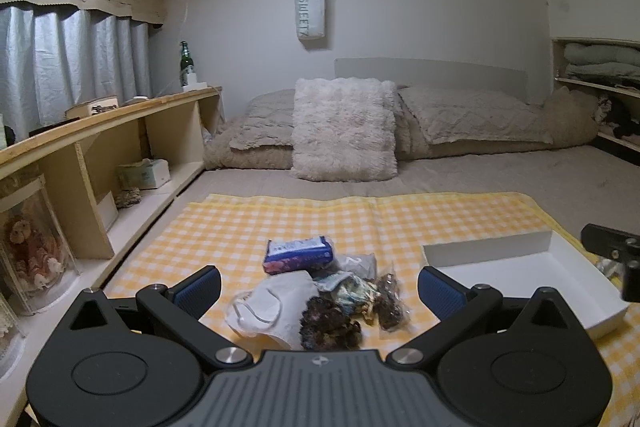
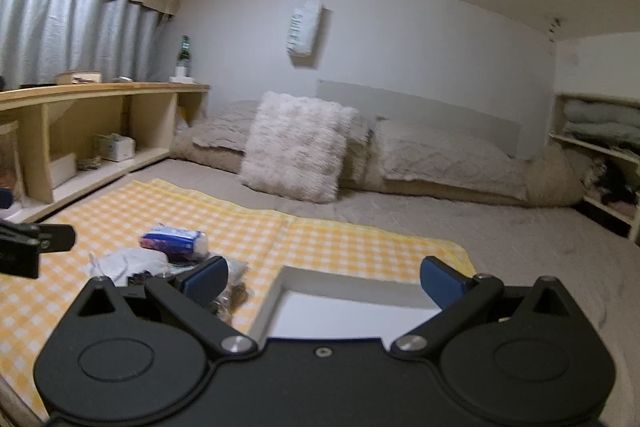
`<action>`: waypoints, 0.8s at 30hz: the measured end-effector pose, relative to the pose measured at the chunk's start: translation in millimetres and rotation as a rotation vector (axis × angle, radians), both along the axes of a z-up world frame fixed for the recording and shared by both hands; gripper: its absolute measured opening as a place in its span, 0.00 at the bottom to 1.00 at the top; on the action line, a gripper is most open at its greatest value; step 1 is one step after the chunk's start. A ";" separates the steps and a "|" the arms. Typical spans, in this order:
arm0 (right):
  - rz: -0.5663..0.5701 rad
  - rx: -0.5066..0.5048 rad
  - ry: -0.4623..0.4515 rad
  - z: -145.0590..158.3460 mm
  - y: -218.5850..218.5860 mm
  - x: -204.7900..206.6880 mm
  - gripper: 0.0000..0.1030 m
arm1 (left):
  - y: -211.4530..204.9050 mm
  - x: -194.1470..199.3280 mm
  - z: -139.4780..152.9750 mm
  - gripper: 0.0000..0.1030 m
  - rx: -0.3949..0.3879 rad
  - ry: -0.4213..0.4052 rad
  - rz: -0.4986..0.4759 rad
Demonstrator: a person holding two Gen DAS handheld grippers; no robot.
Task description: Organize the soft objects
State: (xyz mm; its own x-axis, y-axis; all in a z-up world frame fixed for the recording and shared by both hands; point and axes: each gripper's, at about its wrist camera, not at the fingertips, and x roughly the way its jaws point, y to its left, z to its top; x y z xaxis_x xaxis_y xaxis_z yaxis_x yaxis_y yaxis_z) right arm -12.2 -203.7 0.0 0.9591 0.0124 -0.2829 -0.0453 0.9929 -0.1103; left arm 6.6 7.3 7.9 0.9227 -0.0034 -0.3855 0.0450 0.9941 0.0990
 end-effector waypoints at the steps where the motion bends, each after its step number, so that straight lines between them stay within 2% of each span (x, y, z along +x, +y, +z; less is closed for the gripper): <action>1: 0.019 -0.005 -0.006 3.3 -0.1 1.0 1.00 | 1.6 2.1 2.7 1.00 -0.003 -0.001 0.007; 6: 0.063 -0.008 -0.048 28.6 -2.6 13.6 1.00 | 12.1 20.2 20.4 1.00 -0.025 0.011 0.018; 12: 0.117 -0.003 -0.083 59.5 -1.7 44.1 1.00 | 11.3 55.6 45.0 1.00 0.001 -0.040 0.023; 16: 0.166 0.044 -0.088 70.8 -1.8 71.2 1.00 | 9.8 80.5 53.9 1.00 0.001 -0.040 0.037; 20: 0.235 0.132 -0.092 67.2 -4.1 99.4 1.00 | 20.7 105.8 50.2 1.00 -0.087 0.000 0.009; 24: 0.275 0.172 -0.060 43.1 0.5 131.2 1.00 | 30.5 126.8 31.3 1.00 -0.104 0.058 -0.016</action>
State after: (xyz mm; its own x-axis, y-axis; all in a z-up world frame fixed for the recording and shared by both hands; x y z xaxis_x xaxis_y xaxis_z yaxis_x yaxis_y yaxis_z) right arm 119.1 -203.1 43.1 0.9282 0.3157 -0.1971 -0.3126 0.9487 0.0474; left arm 133.4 37.8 39.2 0.8985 -0.0609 -0.4348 0.0639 0.9979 -0.0078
